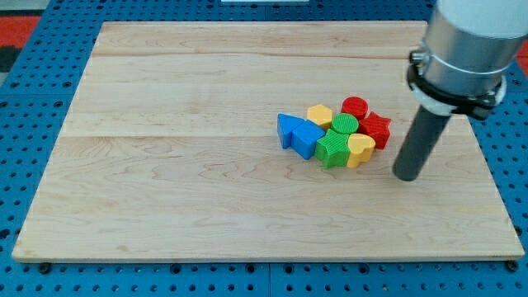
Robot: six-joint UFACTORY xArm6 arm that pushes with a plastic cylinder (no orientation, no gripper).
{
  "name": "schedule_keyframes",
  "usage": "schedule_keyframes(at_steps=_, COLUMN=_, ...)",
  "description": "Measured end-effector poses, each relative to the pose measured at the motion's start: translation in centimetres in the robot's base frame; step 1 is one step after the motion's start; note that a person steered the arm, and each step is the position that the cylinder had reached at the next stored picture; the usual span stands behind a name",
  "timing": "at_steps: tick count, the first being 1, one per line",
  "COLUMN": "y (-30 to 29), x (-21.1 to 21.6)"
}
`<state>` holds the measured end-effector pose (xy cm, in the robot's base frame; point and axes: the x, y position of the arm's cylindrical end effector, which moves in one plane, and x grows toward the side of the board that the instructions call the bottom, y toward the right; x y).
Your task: Move the red star above the blue cube
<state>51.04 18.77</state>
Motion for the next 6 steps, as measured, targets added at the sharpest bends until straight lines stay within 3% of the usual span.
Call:
schedule_keyframes(at_steps=1, y=2.4, x=0.0)
schedule_keyframes(at_steps=4, y=2.4, x=-0.1)
schedule_keyframes(at_steps=6, y=2.7, x=-3.1)
